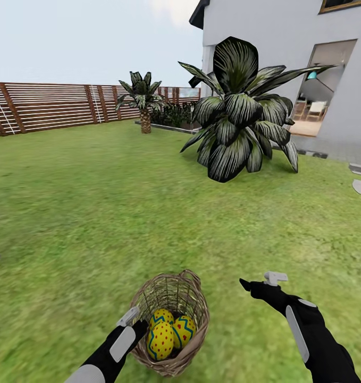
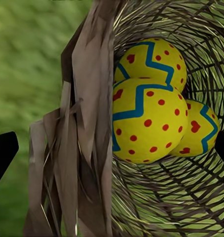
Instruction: Take the three Easter eggs out of the wicker basket on the lawn in the garden, then place them on the lawn next to a single tree (choose any tree) so that all three eggs are next to the same tree and none are left in the basket.
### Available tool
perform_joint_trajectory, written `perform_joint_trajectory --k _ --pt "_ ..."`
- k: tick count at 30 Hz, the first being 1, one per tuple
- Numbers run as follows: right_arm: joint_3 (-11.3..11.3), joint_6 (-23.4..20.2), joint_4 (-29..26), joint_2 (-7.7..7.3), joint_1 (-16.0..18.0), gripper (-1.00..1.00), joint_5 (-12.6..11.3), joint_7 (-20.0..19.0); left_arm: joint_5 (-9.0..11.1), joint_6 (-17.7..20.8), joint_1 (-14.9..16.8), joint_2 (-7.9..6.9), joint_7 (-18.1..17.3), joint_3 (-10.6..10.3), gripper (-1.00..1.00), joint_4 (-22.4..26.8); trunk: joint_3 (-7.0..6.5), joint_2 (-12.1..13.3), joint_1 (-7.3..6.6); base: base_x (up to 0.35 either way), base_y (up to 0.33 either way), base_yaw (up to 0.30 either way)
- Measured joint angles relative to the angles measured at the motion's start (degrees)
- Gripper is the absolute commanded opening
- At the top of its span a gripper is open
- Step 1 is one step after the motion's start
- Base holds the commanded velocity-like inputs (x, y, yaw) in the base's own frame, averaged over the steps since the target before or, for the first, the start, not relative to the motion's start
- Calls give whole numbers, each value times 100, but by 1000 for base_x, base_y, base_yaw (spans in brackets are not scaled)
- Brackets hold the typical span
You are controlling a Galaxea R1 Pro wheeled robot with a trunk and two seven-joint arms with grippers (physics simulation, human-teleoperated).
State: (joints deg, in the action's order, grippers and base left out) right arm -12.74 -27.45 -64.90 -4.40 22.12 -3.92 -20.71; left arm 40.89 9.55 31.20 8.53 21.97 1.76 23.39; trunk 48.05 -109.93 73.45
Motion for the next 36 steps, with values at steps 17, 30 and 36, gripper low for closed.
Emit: perform_joint_trajectory --k 17,30,36 --pt "0 0 9 0 0 100 -6 0 3 -29 0 -12 -16 0 100 -171 0 0 0 0 0 0" --pt "4 0 26 7 0 100 -7 0 14 -164 0 -3 -123 2 -100 -256 0 0 0 0 0 0" --pt "5 0 26 8 0 100 -7 0 12 -163 0 -3 -123 1 -100 -213 0 0 0 0 0 0"
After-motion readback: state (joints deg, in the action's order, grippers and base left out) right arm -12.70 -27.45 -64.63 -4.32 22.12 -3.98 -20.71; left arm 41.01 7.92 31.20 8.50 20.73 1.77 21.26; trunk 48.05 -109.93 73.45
